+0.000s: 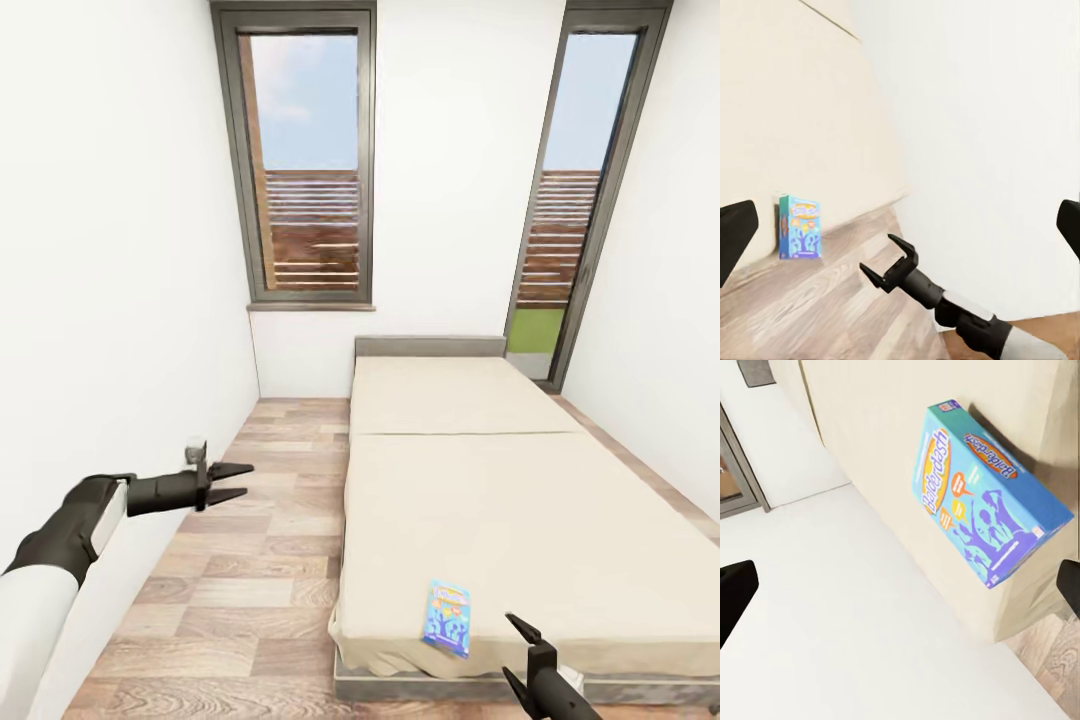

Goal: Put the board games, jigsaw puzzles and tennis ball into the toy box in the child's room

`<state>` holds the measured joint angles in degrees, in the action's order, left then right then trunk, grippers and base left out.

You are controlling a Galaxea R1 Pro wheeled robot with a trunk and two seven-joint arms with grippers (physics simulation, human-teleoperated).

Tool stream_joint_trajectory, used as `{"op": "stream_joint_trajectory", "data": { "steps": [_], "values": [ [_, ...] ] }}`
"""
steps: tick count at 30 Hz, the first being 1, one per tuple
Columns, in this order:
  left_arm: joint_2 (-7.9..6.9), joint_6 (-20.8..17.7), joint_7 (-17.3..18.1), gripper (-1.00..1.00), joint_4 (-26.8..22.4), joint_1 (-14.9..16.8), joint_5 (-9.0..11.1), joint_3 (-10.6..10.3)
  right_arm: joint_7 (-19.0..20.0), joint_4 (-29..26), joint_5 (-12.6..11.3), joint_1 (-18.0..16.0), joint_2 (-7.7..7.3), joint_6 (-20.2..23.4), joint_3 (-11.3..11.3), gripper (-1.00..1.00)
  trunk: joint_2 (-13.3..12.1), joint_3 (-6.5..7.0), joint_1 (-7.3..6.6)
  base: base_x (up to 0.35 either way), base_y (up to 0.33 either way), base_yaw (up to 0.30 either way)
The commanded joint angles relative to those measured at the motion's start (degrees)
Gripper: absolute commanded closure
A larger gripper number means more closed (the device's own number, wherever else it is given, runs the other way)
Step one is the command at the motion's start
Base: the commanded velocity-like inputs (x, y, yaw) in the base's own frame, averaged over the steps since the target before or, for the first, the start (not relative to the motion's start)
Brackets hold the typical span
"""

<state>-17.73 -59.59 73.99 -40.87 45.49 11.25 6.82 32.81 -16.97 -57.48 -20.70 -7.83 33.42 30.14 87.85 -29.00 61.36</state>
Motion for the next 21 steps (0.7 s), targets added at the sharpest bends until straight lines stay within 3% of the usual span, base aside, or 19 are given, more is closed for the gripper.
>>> {"op": "stream_joint_trajectory", "data": {
  "steps": [1, 4, 7, 10, 16, 21],
  "values": [
    [-0.16, -0.4, 1.7, -1.00, 0.0, 0.0, 0.0, -0.8, 0.0, 0.0, -0.2, 0.0, 0.01, 0.4, 0.3, -1.00, 0.4, -0.25, 0.22, 0.000, 0.000, 0.000],
    [-0.54, -0.3, 7.5, -1.00, -0.2, -0.1, 0.0, -4.3, 0.0, 0.0, -0.2, 0.0, 0.01, 0.4, 0.3, -1.00, 1.7, -0.78, 0.88, 0.000, 0.000, 0.000],
    [-0.73, -0.2, 13.9, -1.00, -2.9, -0.6, 0.0, -9.7, 0.0, 0.0, -0.1, 0.0, 0.01, 0.3, 0.3, -1.00, 2.9, -1.32, 1.54, 0.000, 0.000, 0.000],
    [-0.60, -0.3, 16.0, -1.00, -7.7, -2.4, 0.1, -13.0, 0.0, 0.0, 0.0, 0.0, 0.06, 0.3, 0.3, -1.00, 4.1, -1.86, 2.20, 0.000, 0.000, 0.000],
    [0.06, -0.4, 16.0, -1.00, -17.0, -6.5, 0.1, -15.4, 0.0, 0.0, 0.2, 0.0, 0.12, 0.3, 0.2, -1.00, 6.5, -2.94, 3.52, 0.000, 0.000, 0.000],
    [0.27, -0.4, 16.0, -1.00, -19.5, -7.6, 0.0, -15.8, 0.0, 0.0, 0.2, 0.0, 0.33, 0.2, 0.1, -1.00, 8.5, -3.84, 4.62, 0.000, 0.000, 0.000]
  ]
}}
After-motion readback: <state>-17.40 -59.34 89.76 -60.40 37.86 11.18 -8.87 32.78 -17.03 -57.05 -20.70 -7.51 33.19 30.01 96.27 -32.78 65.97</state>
